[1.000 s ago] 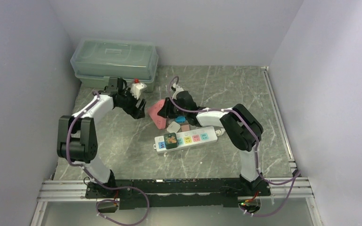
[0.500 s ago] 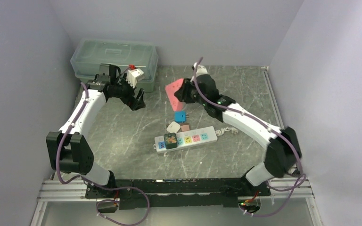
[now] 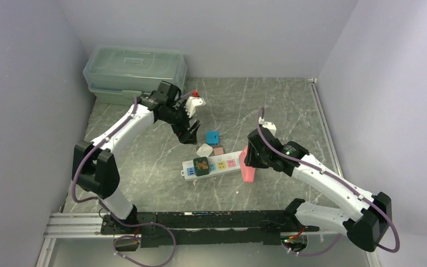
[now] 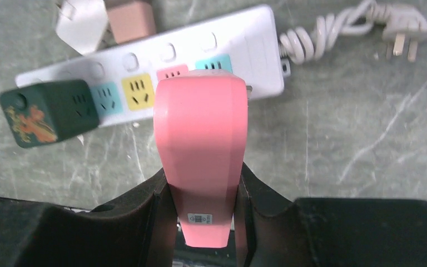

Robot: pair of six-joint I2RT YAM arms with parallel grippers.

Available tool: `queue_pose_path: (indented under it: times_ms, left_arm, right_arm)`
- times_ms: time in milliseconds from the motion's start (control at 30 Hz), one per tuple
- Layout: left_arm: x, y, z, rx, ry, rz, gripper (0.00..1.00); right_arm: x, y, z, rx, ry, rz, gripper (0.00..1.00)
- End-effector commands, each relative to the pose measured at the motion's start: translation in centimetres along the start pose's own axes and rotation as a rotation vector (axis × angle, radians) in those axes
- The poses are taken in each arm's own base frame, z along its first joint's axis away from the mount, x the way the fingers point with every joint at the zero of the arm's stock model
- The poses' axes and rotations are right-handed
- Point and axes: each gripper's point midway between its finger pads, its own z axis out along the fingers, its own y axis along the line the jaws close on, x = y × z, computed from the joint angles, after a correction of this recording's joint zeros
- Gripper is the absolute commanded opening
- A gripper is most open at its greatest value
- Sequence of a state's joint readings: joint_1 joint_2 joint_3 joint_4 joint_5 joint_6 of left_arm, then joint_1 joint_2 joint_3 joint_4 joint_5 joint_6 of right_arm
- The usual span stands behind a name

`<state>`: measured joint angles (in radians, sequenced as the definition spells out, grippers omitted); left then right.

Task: Insert the plug
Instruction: Move the socket to the center of the board.

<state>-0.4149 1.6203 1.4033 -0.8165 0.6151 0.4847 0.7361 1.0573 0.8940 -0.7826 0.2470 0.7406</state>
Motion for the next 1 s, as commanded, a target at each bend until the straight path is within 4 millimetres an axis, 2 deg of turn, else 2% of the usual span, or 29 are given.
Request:
queue_pose_path:
  times_ms: [0,167,367,500,700,967]
  left_arm:
    - [-1.6,-0.9,1.8,0.025,-0.003,0.036,1.0]
    - [-1.7,-2.4,4.8,0.07,0.029,0.06,1.0]
    - [-0.7,-4.3,7.6,0.098,0.083,0.1,1.0]
    - [0.7,-4.4,8.5,0.08,0.122,0.118,0.97]
    - [2.8,-4.6,8.5,0.074,0.16,0.11,0.89]
    - [3.8,-6.8,8.7,0.173,0.165,-0.002,0.83]
  right_arm:
    - [2.2,-2.5,-1.0,0.109,0.041,0.05,0.0]
    - [4.3,-3.2,1.4,0.121,0.073,0.068,0.0]
    - [4.0,-3.1,3.0,0.144,0.06,0.055,0.0]
    - [3.2,-2.8,3.7,0.133,0.032,0.064,0.0]
    - [1.7,-1.7,5.2,0.071,-0.005,0.066,0.0]
    - [-1.8,0.1,6.4,-0.001,-0.032,0.05,0.0]
